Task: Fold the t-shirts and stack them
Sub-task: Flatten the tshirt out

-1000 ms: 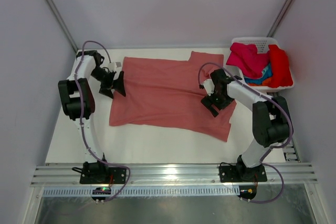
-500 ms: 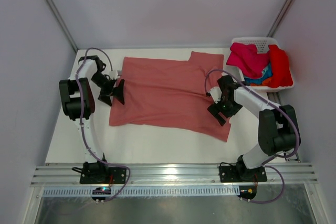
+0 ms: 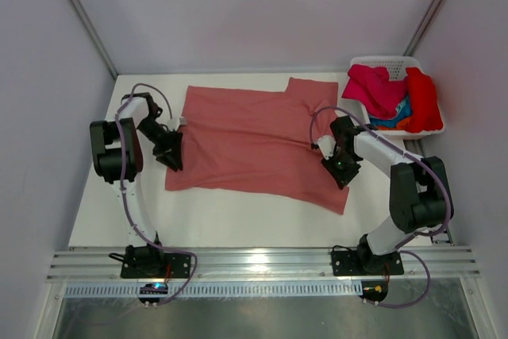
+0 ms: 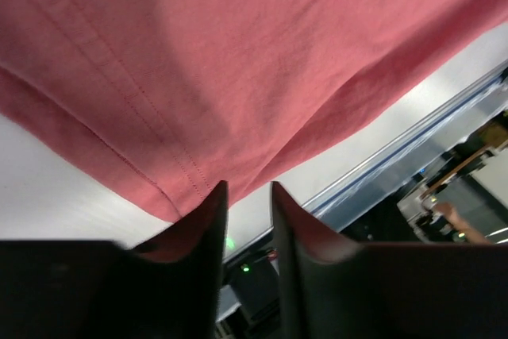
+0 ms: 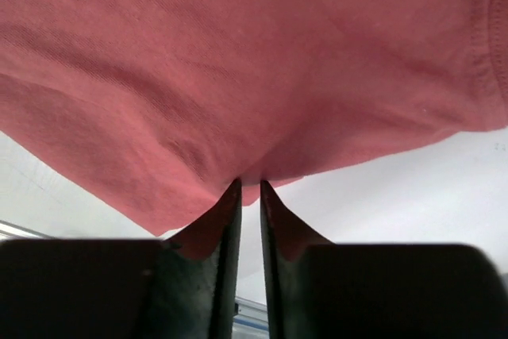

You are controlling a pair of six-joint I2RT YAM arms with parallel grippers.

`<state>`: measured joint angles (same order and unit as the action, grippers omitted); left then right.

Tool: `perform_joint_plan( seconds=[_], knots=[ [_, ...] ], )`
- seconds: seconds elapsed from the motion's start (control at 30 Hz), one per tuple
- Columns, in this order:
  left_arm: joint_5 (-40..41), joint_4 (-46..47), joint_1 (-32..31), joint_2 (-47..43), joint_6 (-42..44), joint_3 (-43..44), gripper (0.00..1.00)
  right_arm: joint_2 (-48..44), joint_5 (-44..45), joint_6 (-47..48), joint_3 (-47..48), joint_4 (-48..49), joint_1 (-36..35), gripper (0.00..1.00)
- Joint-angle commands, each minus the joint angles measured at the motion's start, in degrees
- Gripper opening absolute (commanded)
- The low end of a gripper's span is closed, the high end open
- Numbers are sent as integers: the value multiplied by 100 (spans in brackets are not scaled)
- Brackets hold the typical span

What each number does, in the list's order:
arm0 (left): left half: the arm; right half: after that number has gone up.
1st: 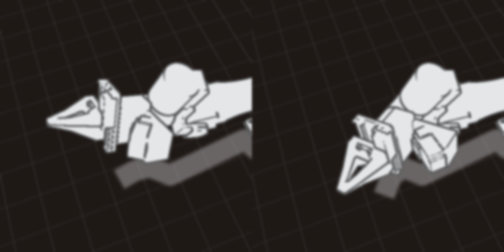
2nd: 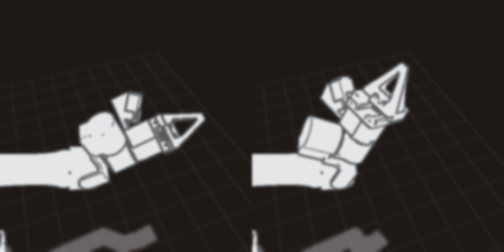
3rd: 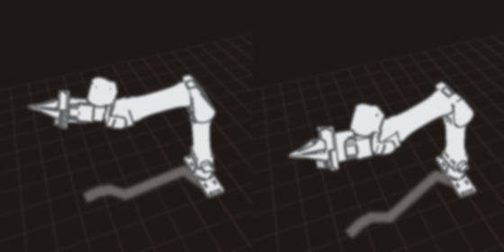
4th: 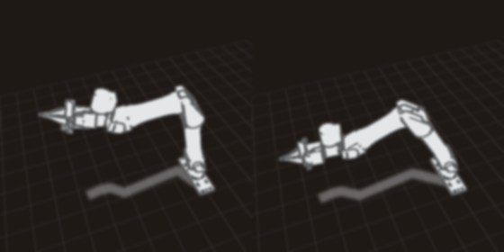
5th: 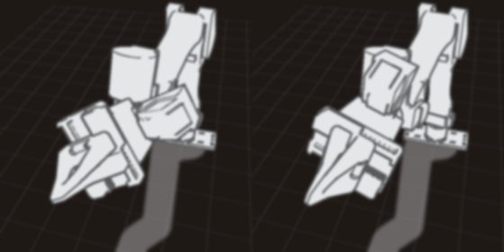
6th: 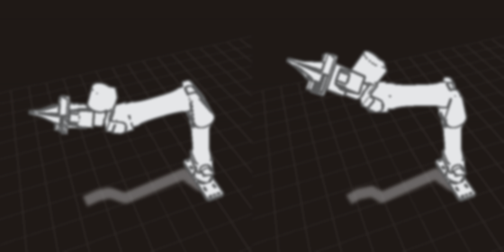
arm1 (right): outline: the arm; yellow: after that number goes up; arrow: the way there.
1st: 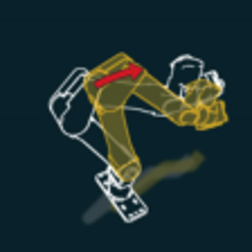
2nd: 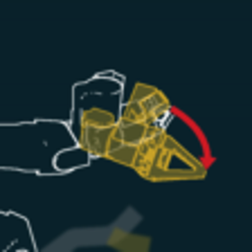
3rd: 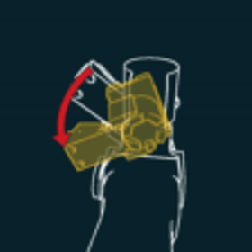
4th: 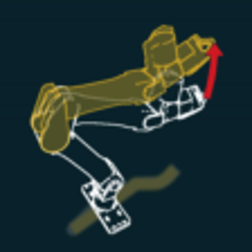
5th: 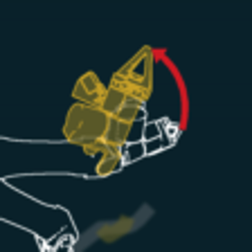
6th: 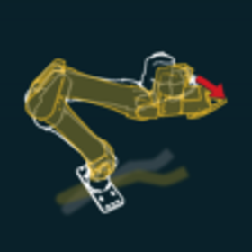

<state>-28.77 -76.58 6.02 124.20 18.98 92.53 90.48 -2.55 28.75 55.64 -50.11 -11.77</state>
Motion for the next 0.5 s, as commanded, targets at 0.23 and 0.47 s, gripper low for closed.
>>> perform_joint_plan(
  seconds=[0.23,0.47],
  knots=[
    [-444,-859,4,-247,457,238,0,278,-361,236,465,-324,43,3],
    [-682,-1395,4,-11,528,1722,0,-65,-54,210,912,246,52,3]
  ],
)
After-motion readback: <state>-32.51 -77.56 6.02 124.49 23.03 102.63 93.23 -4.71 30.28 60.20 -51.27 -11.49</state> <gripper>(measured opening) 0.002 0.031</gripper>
